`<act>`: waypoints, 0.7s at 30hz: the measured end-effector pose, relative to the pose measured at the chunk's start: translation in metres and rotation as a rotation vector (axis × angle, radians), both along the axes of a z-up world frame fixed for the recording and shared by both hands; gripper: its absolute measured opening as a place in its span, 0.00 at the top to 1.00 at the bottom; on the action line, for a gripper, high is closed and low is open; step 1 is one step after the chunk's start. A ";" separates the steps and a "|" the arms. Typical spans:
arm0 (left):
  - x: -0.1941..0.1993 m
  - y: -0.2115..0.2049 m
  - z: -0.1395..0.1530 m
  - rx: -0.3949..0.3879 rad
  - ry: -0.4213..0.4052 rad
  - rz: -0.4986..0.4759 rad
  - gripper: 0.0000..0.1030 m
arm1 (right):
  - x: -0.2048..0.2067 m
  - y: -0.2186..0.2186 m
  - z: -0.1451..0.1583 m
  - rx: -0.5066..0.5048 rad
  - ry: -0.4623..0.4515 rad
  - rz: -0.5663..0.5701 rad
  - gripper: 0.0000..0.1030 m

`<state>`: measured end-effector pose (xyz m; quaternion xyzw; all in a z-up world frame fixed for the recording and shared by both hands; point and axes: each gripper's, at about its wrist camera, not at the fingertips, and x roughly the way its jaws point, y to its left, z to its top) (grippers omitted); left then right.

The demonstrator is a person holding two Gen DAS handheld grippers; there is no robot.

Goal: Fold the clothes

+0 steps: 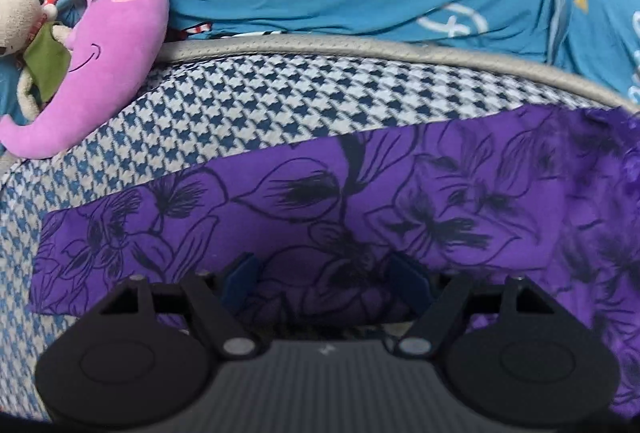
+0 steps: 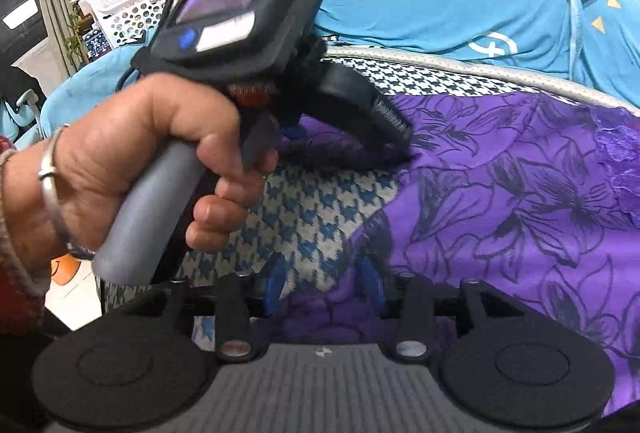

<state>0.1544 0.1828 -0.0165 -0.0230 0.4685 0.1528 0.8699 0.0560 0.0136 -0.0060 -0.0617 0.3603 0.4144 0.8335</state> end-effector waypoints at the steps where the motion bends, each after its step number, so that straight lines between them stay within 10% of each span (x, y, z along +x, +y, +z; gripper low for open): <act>1: 0.000 0.000 0.000 0.004 -0.001 0.011 0.22 | 0.002 -0.005 0.002 0.001 0.003 -0.011 0.58; 21: -0.020 -0.066 0.042 -0.096 -0.107 -0.109 0.15 | 0.030 -0.121 0.035 0.055 -0.019 -0.339 0.58</act>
